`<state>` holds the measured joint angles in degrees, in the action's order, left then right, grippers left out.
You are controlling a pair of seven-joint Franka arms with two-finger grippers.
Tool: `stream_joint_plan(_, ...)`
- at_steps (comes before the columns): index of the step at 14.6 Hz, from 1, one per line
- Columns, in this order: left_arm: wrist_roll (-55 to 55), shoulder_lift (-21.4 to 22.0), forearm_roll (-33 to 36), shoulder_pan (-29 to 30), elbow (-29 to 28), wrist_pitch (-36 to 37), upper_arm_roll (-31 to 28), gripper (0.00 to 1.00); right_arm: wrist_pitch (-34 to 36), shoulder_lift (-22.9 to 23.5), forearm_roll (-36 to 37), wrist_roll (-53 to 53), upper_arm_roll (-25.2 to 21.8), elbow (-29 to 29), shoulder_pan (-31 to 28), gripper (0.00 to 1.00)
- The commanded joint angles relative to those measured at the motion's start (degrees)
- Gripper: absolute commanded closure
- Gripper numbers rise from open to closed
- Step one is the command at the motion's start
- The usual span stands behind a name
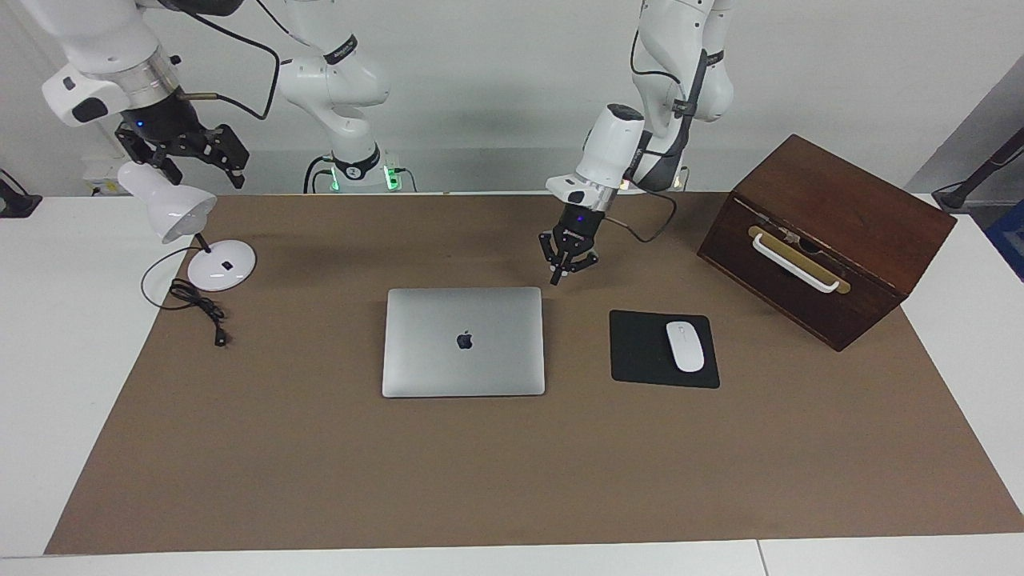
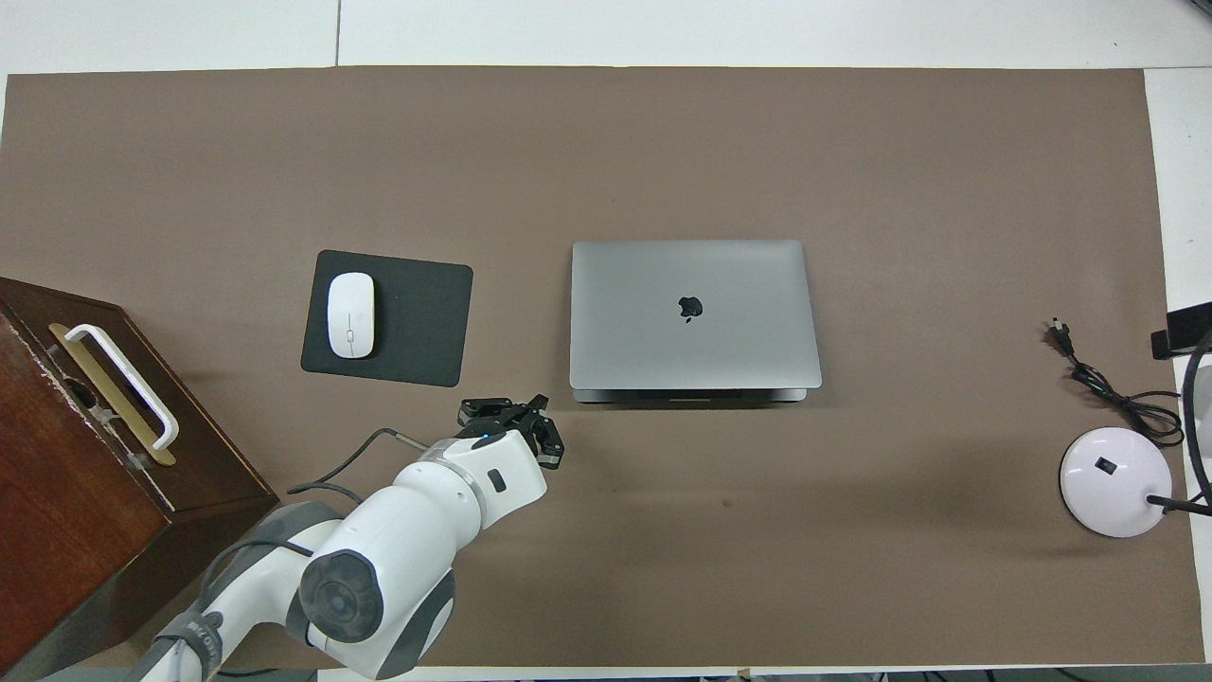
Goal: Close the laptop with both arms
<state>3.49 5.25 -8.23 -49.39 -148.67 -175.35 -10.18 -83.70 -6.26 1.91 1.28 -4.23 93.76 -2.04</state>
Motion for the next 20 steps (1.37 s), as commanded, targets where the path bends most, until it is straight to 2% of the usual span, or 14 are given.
stream_joint_plan(1, -3.31, 7.39, -0.56, 3.15, -0.83, 9.11, -0.01, 1.00, -5.67, -3.75, 0.02, 0.12, 0.62, 6.68, -1.21, 0.00)
stream_joint_plan(5, -8.85, 12.94, -0.47, 10.53, 8.11, 31.25, -0.01, 1.00, -6.65, -4.02, 0.02, 0.12, 0.71, 7.58, -1.04, 0.00)
stream_joint_plan(8, -11.74, 14.35, -0.47, 14.92, 13.75, 41.20, -0.01, 1.00, -10.33, -3.76, 0.02, 0.12, 0.89, 7.58, -0.25, 0.00)
stream_joint_plan(12, -17.54, 15.06, -0.38, 21.86, 21.92, 55.43, -0.01, 1.00, -11.22, -3.40, 0.02, 0.21, 0.98, 7.58, -0.33, 0.00)
stream_joint_plan(18, -24.15, 14.09, 0.14, 34.07, 30.79, 68.53, -0.01, 1.00, -12.19, -2.26, 0.11, 0.74, 0.98, 6.70, -0.42, 0.00)
stream_joint_plan(20, -25.02, 13.74, 1.28, 37.77, 32.57, 70.32, -0.01, 1.00, -12.45, -2.26, 0.11, 0.65, 0.98, 6.70, -0.42, 0.00)
